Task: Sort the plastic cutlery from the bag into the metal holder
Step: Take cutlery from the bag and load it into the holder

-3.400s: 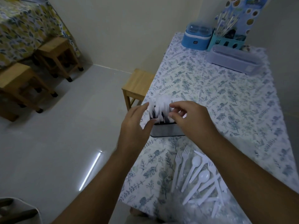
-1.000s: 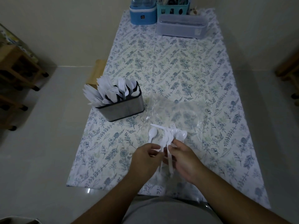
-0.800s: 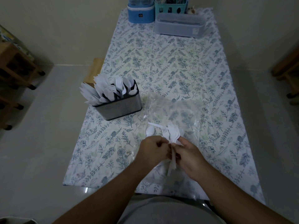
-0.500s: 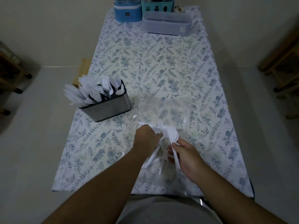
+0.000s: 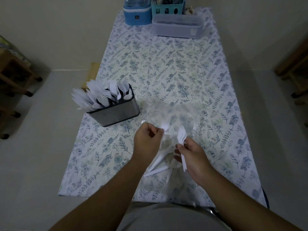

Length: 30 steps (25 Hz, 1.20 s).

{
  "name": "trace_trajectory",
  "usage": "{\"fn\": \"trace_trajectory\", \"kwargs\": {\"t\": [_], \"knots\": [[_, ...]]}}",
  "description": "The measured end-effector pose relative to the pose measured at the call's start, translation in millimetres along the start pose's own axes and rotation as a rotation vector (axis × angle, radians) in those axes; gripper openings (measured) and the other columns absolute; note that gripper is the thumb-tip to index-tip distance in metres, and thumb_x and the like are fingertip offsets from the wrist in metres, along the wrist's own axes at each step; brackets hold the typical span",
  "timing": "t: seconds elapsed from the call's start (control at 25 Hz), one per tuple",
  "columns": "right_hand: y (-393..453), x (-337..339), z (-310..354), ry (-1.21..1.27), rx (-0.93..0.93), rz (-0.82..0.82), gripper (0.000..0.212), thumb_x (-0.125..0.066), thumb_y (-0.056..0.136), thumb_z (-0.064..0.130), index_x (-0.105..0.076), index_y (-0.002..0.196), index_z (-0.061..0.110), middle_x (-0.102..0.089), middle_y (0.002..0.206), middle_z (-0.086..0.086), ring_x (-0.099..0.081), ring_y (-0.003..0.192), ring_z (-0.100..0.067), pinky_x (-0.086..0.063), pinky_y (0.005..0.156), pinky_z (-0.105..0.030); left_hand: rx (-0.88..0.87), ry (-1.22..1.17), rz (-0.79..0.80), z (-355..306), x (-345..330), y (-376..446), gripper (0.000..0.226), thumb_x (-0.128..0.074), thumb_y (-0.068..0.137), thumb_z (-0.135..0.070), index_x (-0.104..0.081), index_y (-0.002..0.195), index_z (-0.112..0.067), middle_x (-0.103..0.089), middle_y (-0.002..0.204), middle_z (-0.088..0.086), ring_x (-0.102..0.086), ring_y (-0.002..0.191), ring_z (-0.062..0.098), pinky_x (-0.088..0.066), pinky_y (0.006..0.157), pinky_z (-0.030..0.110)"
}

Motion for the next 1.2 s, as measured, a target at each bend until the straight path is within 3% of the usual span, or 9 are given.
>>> {"fn": "trace_trajectory", "kwargs": {"t": [0.2,0.28,0.4,0.6,0.72,0.8,0.96,1.08,1.2], "knots": [[-1,-28,9,-0.021,0.071,0.153,0.034,-0.047,0.106,0.013,-0.066,0.129,0.029,-0.076,0.114,-0.009,-0.073,0.107,-0.024,-0.057,0.093,-0.042,0.217,-0.149,0.094,18,-26,-22,0.02,-0.075,0.085,-0.01,-0.057,0.077,-0.013,-0.073,0.082,0.018,-0.074,0.077,0.036,-0.063,0.073,0.048],[-4,-24,6,-0.038,0.054,0.178,0.034,-0.047,0.106,0.012,-0.067,0.128,0.029,-0.076,0.112,-0.013,-0.072,0.106,-0.029,-0.057,0.092,-0.043,0.171,-0.028,0.127,19,-32,-21,0.018,-0.076,0.084,-0.014,-0.058,0.078,-0.014,-0.073,0.076,0.01,-0.074,0.069,0.023,-0.062,0.065,0.035],[-11,-4,1,-0.152,0.031,0.091,0.032,-0.05,0.105,0.011,-0.071,0.119,0.03,-0.078,0.103,-0.011,-0.073,0.096,-0.032,-0.059,0.077,-0.039,0.073,0.243,0.159,18,-36,-23,0.013,-0.073,0.083,-0.014,-0.061,0.08,-0.014,-0.069,0.071,0.001,-0.062,0.057,0.007,-0.047,0.052,0.012],[-17,29,-12,-0.204,0.025,-0.11,0.032,-0.053,0.103,0.018,-0.069,0.12,0.04,-0.078,0.096,-0.001,-0.076,0.09,-0.023,-0.058,0.07,-0.036,-0.093,0.657,0.278,27,-61,-27,0.022,-0.074,0.084,-0.026,-0.054,0.077,-0.02,-0.06,0.07,-0.004,-0.06,0.065,0.014,-0.042,0.054,0.022],[-22,36,-14,-0.21,0.027,-0.153,0.031,-0.054,0.103,0.02,-0.068,0.121,0.041,-0.077,0.096,-0.002,-0.073,0.083,-0.015,-0.053,0.061,-0.026,-0.175,0.76,0.318,22,-76,-24,0.019,-0.07,0.084,-0.027,-0.059,0.093,-0.014,-0.064,0.085,0.0,-0.064,0.082,0.019,-0.045,0.065,0.025],[-23,38,-16,-0.196,0.01,-0.153,0.03,-0.053,0.104,0.02,-0.068,0.121,0.039,-0.077,0.096,-0.001,-0.072,0.085,-0.016,-0.053,0.061,-0.024,-0.184,0.76,0.315,19,-79,-24,0.017,-0.069,0.083,-0.023,-0.059,0.092,-0.013,-0.066,0.087,0.003,-0.064,0.082,0.021,-0.051,0.068,0.03],[-22,39,-15,-0.163,0.001,-0.154,0.034,-0.051,0.103,0.016,-0.066,0.122,0.04,-0.075,0.095,-0.001,-0.069,0.082,-0.015,-0.053,0.066,-0.03,-0.17,0.58,0.195,16,-53,-22,0.016,-0.071,0.086,-0.015,-0.056,0.081,-0.018,-0.065,0.071,-0.002,-0.065,0.065,0.013,-0.058,0.062,0.033],[-20,33,-8,-0.132,0.065,-0.144,0.037,-0.053,0.102,0.014,-0.066,0.128,0.038,-0.077,0.095,0.001,-0.072,0.087,-0.014,-0.059,0.077,-0.034,-0.149,0.349,0.11,1,-29,-23,0.02,-0.077,0.085,-0.017,-0.058,0.091,-0.022,-0.068,0.073,-0.008,-0.066,0.068,0.0,-0.056,0.063,0.019],[-20,15,6,-0.223,0.19,-0.098,0.04,-0.056,0.101,0.015,-0.064,0.131,0.04,-0.077,0.101,0.009,-0.073,0.095,-0.01,-0.06,0.087,-0.034,-0.177,0.285,0.104,-15,-28,-26,0.016,-0.079,0.083,-0.019,-0.068,0.095,-0.022,-0.07,0.075,-0.013,-0.068,0.072,-0.003,-0.054,0.067,0.012]]}}
Point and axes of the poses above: each hand's wrist, its own y-axis towards the middle knuckle, its own x-axis out of the back of the hand, z = x × y, the point moved 7 cm from there along y, towards the middle knuckle
